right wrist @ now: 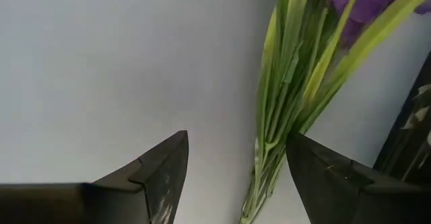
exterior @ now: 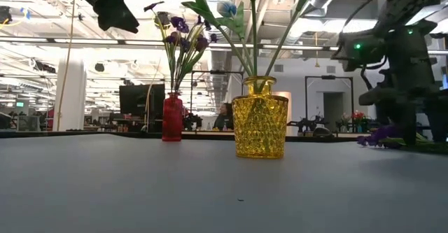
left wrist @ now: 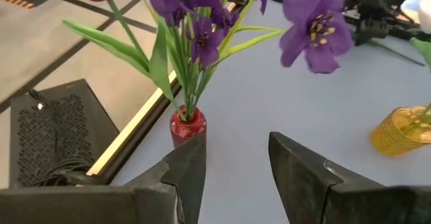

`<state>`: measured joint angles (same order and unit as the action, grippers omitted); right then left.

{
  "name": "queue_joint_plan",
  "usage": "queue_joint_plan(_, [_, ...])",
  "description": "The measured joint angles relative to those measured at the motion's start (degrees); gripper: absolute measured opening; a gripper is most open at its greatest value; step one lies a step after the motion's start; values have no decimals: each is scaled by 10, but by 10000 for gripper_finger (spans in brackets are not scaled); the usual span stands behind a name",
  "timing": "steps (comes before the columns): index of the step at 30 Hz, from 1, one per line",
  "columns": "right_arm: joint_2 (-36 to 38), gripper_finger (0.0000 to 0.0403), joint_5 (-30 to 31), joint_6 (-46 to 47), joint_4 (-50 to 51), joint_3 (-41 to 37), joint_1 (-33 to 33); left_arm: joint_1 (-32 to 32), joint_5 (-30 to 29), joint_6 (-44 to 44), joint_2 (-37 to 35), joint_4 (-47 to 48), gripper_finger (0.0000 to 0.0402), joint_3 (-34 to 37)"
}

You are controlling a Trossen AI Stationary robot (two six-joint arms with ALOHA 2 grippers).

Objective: Sort flowers into vase by color
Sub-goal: Put the violet flowers into the red vase

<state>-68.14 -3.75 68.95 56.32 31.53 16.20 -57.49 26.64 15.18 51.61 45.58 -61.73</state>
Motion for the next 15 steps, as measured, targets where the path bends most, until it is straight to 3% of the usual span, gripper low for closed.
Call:
queue_joint_plan(5, [-42,270,16,-2,2,2,6,1,1,1,0,0,149,0])
queue_joint_plan(9, [-75,242,19,-35,-4,5,26,1,-1,2,0,0,149,0])
queue_joint_plan(15, [-91,113,2,-81,-33,18,56,1,-1,1,0,2,149,0])
